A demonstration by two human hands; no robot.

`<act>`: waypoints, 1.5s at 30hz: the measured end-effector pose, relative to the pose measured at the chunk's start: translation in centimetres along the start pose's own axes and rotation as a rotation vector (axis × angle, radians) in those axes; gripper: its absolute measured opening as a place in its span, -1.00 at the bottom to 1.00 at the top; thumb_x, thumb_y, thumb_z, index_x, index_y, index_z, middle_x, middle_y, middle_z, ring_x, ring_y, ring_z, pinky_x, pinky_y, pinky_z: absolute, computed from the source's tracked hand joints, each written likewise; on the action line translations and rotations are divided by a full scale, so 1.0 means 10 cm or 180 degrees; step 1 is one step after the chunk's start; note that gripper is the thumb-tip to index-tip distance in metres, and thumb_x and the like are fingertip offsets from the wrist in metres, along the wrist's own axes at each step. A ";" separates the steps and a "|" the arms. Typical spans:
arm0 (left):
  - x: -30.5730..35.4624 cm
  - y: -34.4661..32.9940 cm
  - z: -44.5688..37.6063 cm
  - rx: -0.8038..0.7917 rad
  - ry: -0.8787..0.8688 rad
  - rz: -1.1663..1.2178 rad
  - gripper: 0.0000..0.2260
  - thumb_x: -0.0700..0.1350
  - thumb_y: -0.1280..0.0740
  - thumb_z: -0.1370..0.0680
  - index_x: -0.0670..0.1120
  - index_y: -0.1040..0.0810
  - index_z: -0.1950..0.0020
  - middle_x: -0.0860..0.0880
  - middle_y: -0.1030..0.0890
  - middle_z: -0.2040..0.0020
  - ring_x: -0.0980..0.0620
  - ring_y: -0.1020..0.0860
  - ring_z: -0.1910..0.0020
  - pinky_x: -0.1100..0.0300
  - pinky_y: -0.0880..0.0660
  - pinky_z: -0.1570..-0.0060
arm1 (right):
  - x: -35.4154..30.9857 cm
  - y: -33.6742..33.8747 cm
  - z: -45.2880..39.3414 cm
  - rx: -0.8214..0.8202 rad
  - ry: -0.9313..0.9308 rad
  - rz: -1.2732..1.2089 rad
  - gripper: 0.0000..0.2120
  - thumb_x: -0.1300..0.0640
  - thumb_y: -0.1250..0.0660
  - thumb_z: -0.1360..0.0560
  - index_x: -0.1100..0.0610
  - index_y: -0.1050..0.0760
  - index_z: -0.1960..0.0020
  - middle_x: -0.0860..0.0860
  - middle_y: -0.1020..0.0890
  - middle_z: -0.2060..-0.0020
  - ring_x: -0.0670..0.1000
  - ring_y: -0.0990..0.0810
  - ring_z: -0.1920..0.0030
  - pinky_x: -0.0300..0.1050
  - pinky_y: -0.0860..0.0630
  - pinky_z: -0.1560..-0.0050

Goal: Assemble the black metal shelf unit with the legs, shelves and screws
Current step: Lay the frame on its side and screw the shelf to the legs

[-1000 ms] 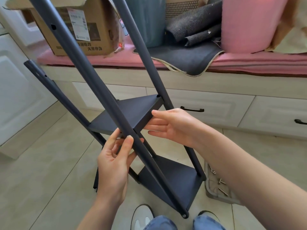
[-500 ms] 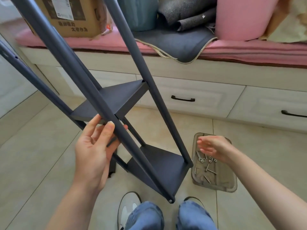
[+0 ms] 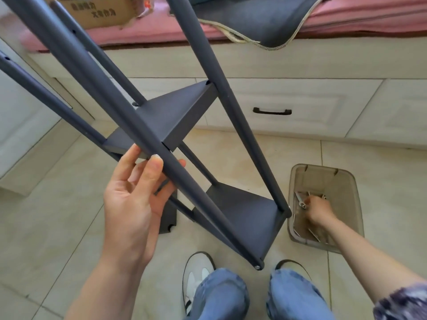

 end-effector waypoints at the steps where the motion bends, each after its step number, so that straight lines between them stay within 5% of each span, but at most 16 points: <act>1: 0.00 0.01 -0.01 0.0011 -0.0002 0.0009 -0.63 -0.11 -0.32 -0.50 -0.07 -0.54 -0.31 -0.07 -0.61 0.07 -0.14 -0.69 0.01 0.00 -0.64 -0.05 | 0.01 -0.01 -0.04 0.0034 0.0030 0.0066 -0.73 0.38 -0.19 -0.53 0.22 -0.55 -0.15 0.25 -0.61 -0.12 0.26 -0.56 -0.17 0.06 -0.51 -0.15; 4: -0.01 0.01 -0.03 0.0032 -0.0009 -0.0012 -0.66 -0.11 -0.31 -0.52 -0.05 -0.55 -0.29 -0.12 -0.58 0.02 -0.13 -0.69 0.03 0.04 -0.63 -0.01 | 0.04 -0.05 -0.13 0.0154 0.0112 0.0132 -0.81 0.37 -0.18 -0.52 0.22 -0.53 -0.01 0.26 -0.61 -0.05 0.25 -0.57 -0.07 0.05 -0.51 -0.07; 22: 0.03 0.00 -0.06 0.0008 -0.0016 0.0077 -0.62 -0.08 -0.33 -0.50 -0.05 -0.54 -0.33 -0.01 -0.61 0.13 -0.10 -0.67 0.03 0.04 -0.63 -0.03 | -0.07 0.18 0.07 0.0171 0.0428 0.0211 -0.94 0.19 -0.23 -0.61 0.19 -0.43 -0.01 0.17 -0.56 0.10 0.16 -0.56 0.14 0.06 -0.54 0.07; 26: 0.04 0.02 -0.07 0.0003 0.0082 0.0185 -0.52 -0.08 -0.35 -0.50 -0.13 -0.48 -0.42 -0.06 -0.60 0.07 -0.14 -0.64 -0.04 -0.08 -0.60 -0.18 | -0.15 0.44 0.20 0.0282 0.0470 0.0123 -0.88 0.24 -0.32 -0.54 0.23 -0.53 -0.06 0.20 -0.64 0.02 0.21 -0.59 0.00 0.01 -0.53 0.00; 35: 0.07 0.09 -0.19 0.0127 0.0171 0.0455 -0.64 -0.15 -0.33 -0.57 -0.12 -0.52 -0.38 -0.04 -0.67 0.07 -0.07 -0.65 0.00 0.01 -0.63 -0.11 | -0.97 1.19 1.18 0.0866 0.1273 -0.0940 -0.96 0.21 -0.37 -0.53 0.09 -0.57 0.06 -0.03 -0.66 0.21 -0.06 -0.62 0.19 -0.20 -0.48 0.17; 40: 0.12 0.21 -0.36 0.0210 0.0210 0.0415 -0.72 -0.17 -0.30 -0.63 -0.07 -0.55 -0.34 -0.08 -0.66 0.02 -0.06 -0.65 0.02 0.06 -0.64 -0.02 | -1.68 1.40 1.82 0.0709 0.2037 -0.1435 -0.92 0.22 -0.39 -0.51 0.05 -0.59 0.11 -0.05 -0.68 0.27 -0.08 -0.66 0.25 -0.20 -0.59 0.18; 45: 0.13 0.31 -0.48 0.0213 0.0194 0.0399 -0.75 -0.15 -0.31 -0.63 -0.05 -0.59 -0.30 -0.07 -0.64 -0.01 -0.01 -0.64 0.05 0.11 -0.63 0.04 | -2.01 1.16 1.88 0.0494 0.2245 -0.1138 -0.93 0.17 -0.41 -0.52 0.01 -0.60 0.09 -0.15 -0.65 0.25 -0.20 -0.61 0.19 -0.40 -0.50 0.17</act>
Point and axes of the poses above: each hand's wrist, its own z-axis away from the middle knuckle, its own y-axis out of the back of the hand, x = y × z, the point moved 5 cm from there along -z, towards the middle knuckle
